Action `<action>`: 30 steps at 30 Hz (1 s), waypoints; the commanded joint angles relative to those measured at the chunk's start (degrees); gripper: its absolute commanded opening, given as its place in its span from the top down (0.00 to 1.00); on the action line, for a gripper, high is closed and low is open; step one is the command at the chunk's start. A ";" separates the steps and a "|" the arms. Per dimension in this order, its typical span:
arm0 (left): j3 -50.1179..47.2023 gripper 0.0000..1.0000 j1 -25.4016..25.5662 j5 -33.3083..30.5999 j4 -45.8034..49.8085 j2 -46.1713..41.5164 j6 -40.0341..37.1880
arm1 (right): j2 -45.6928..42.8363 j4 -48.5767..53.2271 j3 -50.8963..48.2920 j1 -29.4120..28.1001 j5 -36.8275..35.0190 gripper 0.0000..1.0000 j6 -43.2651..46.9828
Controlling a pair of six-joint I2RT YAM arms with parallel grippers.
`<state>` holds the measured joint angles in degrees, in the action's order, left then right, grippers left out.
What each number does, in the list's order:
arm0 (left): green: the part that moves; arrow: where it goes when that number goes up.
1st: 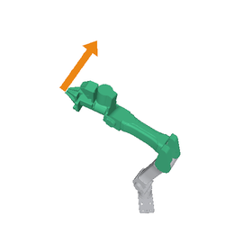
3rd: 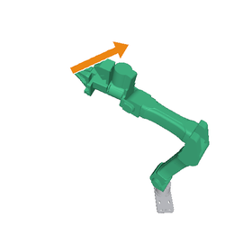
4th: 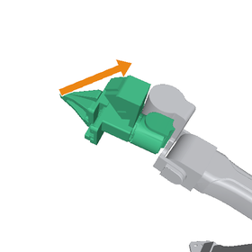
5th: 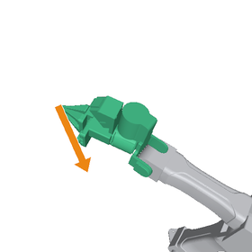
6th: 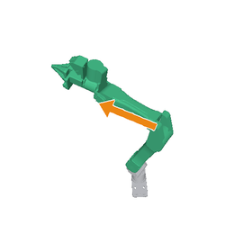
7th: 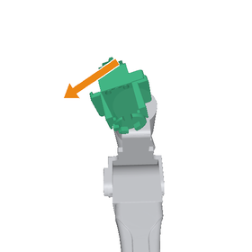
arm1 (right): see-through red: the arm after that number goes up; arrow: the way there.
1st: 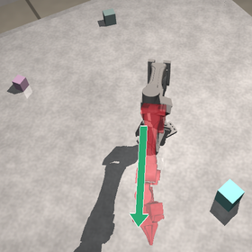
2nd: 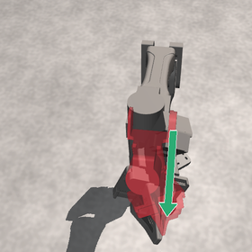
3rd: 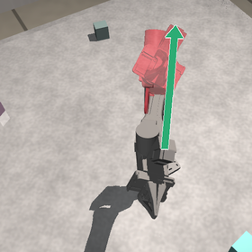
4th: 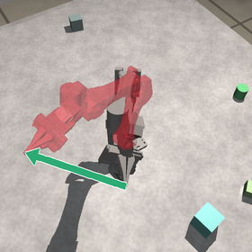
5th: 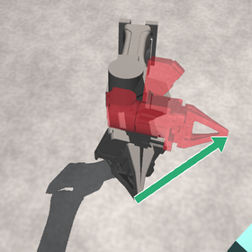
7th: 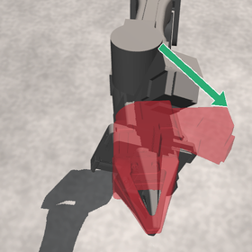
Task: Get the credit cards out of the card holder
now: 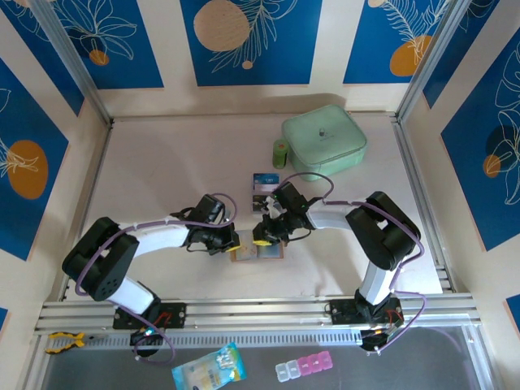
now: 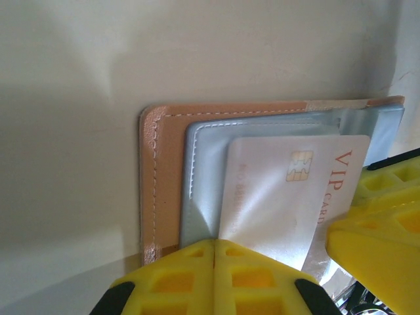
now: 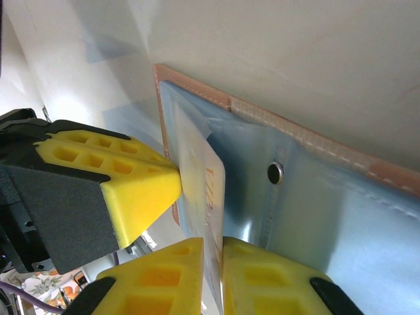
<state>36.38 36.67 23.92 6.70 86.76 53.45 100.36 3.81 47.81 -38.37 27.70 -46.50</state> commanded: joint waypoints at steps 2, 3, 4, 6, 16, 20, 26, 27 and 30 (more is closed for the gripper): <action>-0.08 0.99 0.47 -1.17 3.74 1.16 -1.21 | -0.39 0.38 -1.01 0.14 0.96 0.89 0.40; -0.13 0.99 0.51 -1.25 3.92 1.15 -1.18 | -0.75 1.21 -0.98 0.14 0.30 0.90 0.80; -0.17 0.99 0.51 -1.33 4.10 1.09 -1.25 | -1.37 2.12 -1.05 0.23 -0.45 0.91 1.24; -0.34 0.99 0.34 -1.42 4.33 0.99 -1.41 | -2.43 4.21 -1.04 0.35 -1.83 0.92 2.21; -0.65 0.99 0.16 -1.70 5.05 0.16 -1.61 | -6.21 14.34 -0.03 1.97 -5.78 0.94 7.38; -0.35 0.99 0.05 -1.87 5.42 -0.36 -1.68 | -7.45 19.12 1.40 2.08 -8.33 0.94 9.62; 0.37 0.99 0.05 -1.62 5.55 -0.63 -1.69 | -8.66 23.54 2.90 1.98 -10.90 0.95 11.29; 0.49 0.99 -0.09 -1.61 5.60 -0.57 -1.68 | -8.77 23.74 2.99 1.94 -11.11 0.95 11.35; 0.84 0.99 0.03 -1.38 5.52 -0.38 -1.76 | -8.31 23.99 3.60 1.54 -11.34 0.95 11.27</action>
<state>36.56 36.67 23.92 8.25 86.32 52.47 92.51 24.05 50.26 -36.53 17.91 -36.40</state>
